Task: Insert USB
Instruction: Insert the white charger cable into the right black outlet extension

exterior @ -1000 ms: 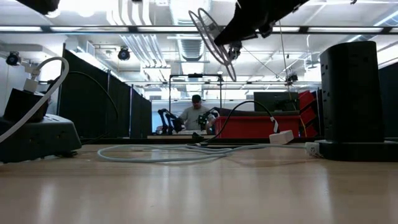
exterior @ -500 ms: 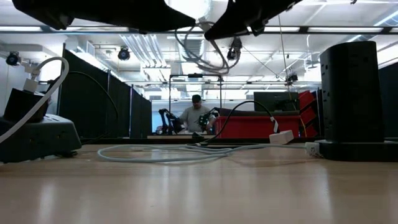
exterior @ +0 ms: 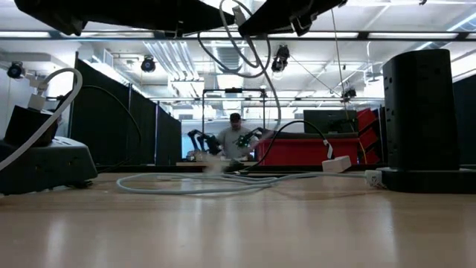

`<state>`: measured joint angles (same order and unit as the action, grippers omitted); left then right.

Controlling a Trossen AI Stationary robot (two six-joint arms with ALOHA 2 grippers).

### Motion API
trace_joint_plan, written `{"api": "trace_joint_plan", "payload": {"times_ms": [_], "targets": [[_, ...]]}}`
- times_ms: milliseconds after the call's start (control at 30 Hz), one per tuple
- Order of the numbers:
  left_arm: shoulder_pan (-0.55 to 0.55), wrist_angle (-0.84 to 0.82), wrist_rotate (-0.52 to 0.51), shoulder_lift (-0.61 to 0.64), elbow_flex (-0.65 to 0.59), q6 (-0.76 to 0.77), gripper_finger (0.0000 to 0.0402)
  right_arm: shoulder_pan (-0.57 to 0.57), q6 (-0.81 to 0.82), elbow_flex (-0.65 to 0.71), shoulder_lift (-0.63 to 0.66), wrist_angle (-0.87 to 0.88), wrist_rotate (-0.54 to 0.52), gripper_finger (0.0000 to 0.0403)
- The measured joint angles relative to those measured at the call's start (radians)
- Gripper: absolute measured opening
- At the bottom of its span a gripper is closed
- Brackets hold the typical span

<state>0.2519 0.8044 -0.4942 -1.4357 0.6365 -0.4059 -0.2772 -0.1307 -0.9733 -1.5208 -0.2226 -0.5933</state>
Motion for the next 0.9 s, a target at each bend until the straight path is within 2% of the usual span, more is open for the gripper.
{"api": "trace_joint_plan", "payload": {"times_ms": [267, 433, 533, 633, 900], "targets": [[-0.020, 0.000, 0.018, 0.000, 0.000, 0.054, 0.0039, 0.000, 0.006, 0.000, 0.000, -0.002, -0.001, 0.0000], [-0.023, 0.008, 0.090, -0.006, 0.000, 0.057, 0.0039, 0.000, 0.007, 0.000, 0.000, 0.000, 0.000, 0.0000], [-0.026, 0.012, 0.094, -0.015, 0.000, 0.059, 0.0042, 0.000, 0.007, 0.000, 0.000, 0.002, -0.001, 0.0000], [-0.030, 0.017, 0.097, -0.023, 0.000, 0.071, 0.0060, 0.000, 0.012, 0.000, -0.001, 0.003, -0.002, 0.0000], [-0.036, 0.033, 0.101, -0.028, 0.002, 0.102, 0.0139, 0.001, 0.010, 0.000, -0.001, -0.001, -0.005, 0.0000]]}}
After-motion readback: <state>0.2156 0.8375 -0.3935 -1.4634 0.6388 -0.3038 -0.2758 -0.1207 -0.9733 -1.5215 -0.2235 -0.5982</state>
